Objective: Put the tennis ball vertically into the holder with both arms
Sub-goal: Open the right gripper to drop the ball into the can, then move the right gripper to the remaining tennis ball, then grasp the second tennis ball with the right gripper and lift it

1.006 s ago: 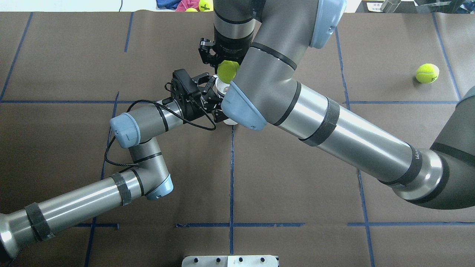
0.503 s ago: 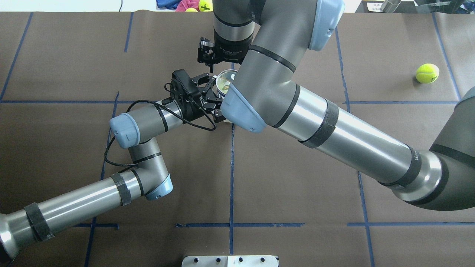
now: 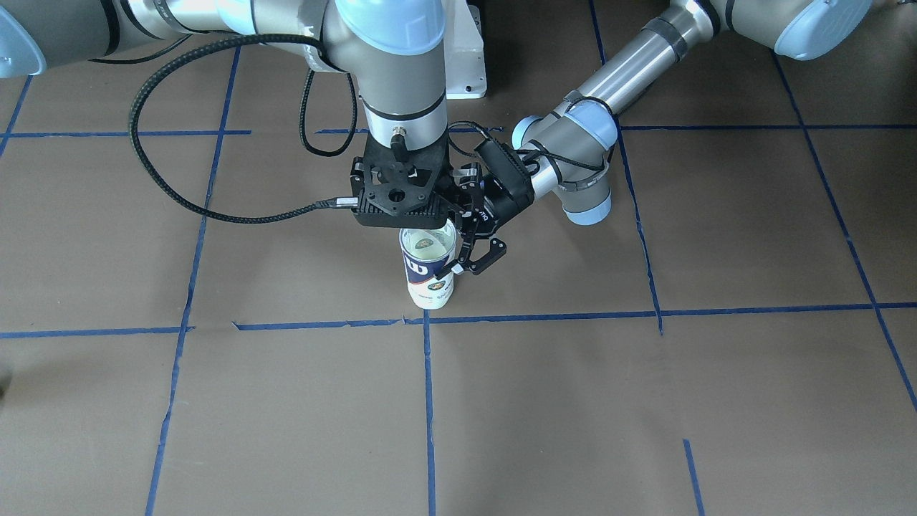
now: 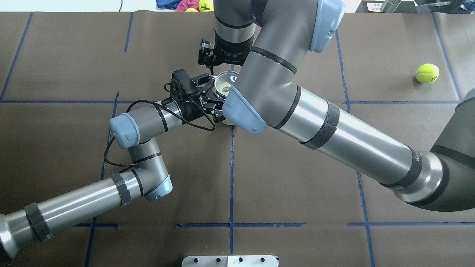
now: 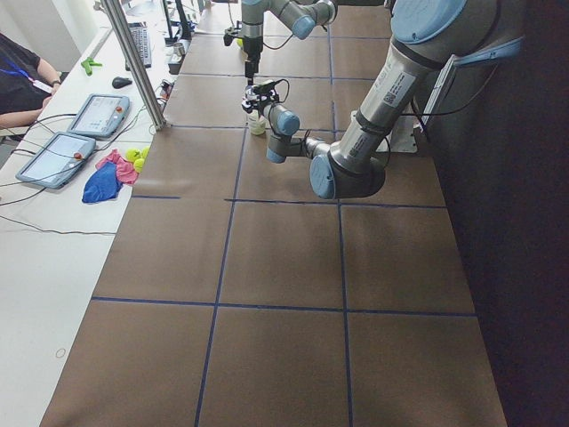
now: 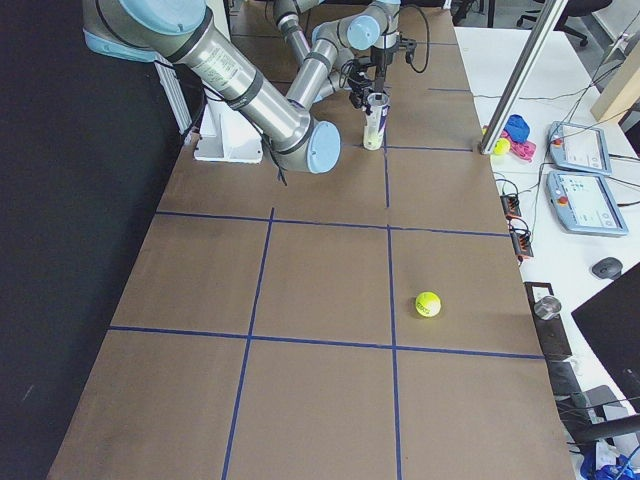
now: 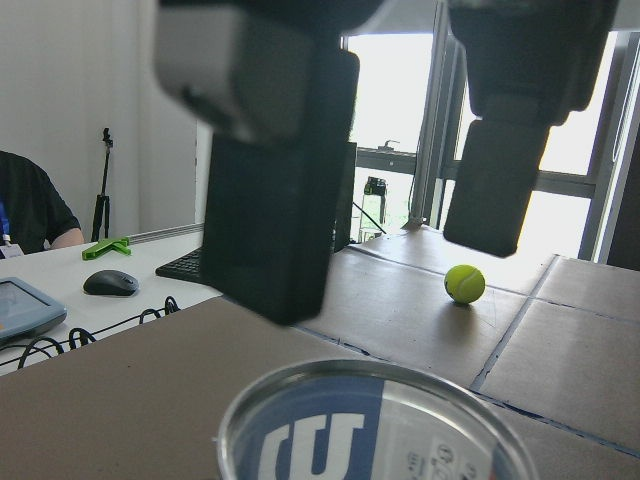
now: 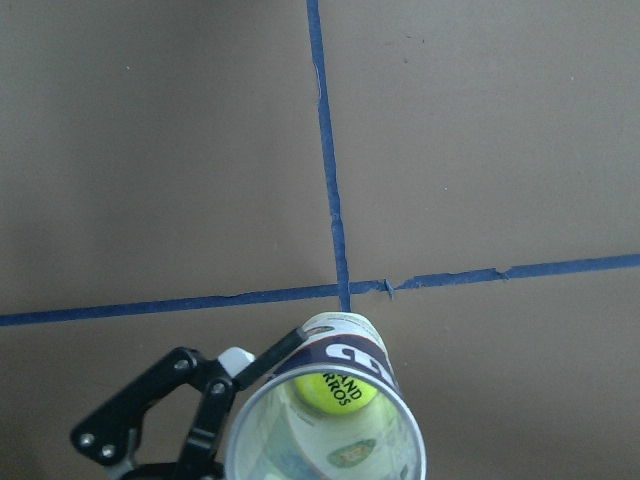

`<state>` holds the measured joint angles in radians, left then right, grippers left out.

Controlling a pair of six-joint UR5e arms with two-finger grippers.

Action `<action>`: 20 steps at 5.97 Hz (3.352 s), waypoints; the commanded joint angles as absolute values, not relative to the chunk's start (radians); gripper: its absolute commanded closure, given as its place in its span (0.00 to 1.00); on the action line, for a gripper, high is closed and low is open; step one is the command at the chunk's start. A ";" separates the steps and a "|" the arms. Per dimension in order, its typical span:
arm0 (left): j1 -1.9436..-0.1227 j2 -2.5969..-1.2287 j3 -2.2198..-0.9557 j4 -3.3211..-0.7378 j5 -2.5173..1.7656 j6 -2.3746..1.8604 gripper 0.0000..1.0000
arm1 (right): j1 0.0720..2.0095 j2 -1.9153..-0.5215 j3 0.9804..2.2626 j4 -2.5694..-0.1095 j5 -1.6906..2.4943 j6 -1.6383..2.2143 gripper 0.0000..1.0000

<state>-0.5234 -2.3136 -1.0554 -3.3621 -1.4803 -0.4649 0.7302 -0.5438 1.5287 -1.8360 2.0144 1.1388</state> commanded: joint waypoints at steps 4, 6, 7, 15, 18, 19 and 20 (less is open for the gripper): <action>-0.525 -2.313 -1.057 -3.362 -1.480 -0.465 0.14 | 1.050 -0.869 1.574 -1.766 2.161 0.505 0.01; -0.525 -2.313 -1.057 -3.362 -1.480 -0.465 0.14 | 1.193 -1.016 1.473 -1.656 2.192 0.138 0.01; -0.525 -2.313 -1.057 -3.362 -1.480 -0.465 0.14 | 1.236 -1.073 1.353 -1.484 2.233 0.045 0.01; -0.526 -2.312 -1.058 -3.362 -1.480 -0.465 0.13 | 1.227 -1.137 1.009 -1.135 2.120 -0.110 0.01; -0.526 -2.312 -1.058 -3.362 -1.480 -0.465 0.13 | 1.192 -1.138 0.991 -1.138 2.069 -0.110 0.27; -0.526 -2.312 -1.058 -3.362 -1.480 -0.465 0.13 | 1.192 -1.137 0.992 -1.138 2.071 -0.109 0.84; -0.526 -2.312 -1.060 -3.362 -1.480 -0.465 0.13 | 1.196 -1.111 0.999 -1.138 2.075 -0.097 0.95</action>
